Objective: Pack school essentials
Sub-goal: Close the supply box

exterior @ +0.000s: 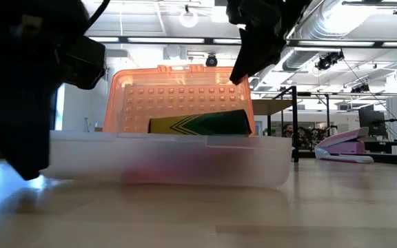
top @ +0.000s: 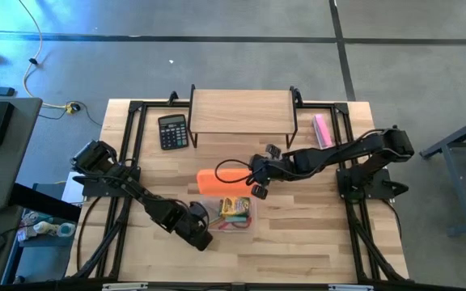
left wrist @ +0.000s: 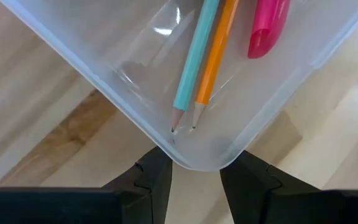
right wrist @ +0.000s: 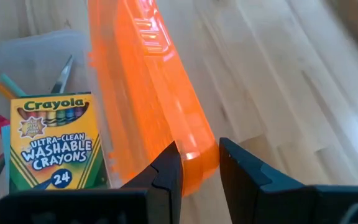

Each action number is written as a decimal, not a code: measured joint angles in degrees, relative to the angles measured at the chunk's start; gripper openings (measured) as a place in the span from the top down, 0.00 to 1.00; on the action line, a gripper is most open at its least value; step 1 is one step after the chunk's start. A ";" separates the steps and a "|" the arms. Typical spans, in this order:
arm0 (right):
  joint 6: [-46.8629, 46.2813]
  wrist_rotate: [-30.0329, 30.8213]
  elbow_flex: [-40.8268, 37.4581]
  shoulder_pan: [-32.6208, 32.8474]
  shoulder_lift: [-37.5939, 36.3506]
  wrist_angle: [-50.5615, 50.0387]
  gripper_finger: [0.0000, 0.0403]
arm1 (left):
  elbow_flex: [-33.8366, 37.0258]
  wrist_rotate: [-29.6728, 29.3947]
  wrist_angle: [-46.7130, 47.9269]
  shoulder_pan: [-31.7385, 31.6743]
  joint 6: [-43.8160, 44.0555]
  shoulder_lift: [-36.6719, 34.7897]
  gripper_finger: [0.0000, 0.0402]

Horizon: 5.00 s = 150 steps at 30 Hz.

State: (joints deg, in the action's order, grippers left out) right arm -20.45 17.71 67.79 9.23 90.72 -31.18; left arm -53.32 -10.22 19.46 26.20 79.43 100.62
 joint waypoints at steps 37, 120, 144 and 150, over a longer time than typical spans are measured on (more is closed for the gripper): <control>7.62 5.72 0.13 0.31 -0.07 -6.06 0.73 | 0.00 -7.08 0.05 -8.18 2.50 0.00 0.71; 8.03 4.18 -0.04 8.50 -1.90 -12.06 0.53 | -0.02 -3.21 -4.45 -13.97 8.49 0.07 0.71; 10.73 0.76 0.07 8.48 -2.01 -12.16 0.53 | -0.09 -2.38 -10.44 -15.83 6.64 0.04 0.71; 4.94 -4.15 0.07 8.41 -2.00 -12.54 0.53 | -0.09 -2.16 -10.42 -15.83 5.45 0.04 0.71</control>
State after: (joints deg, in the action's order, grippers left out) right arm -15.51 13.56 67.85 17.65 88.71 -43.72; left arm -53.41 -12.38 9.04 10.37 84.88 100.66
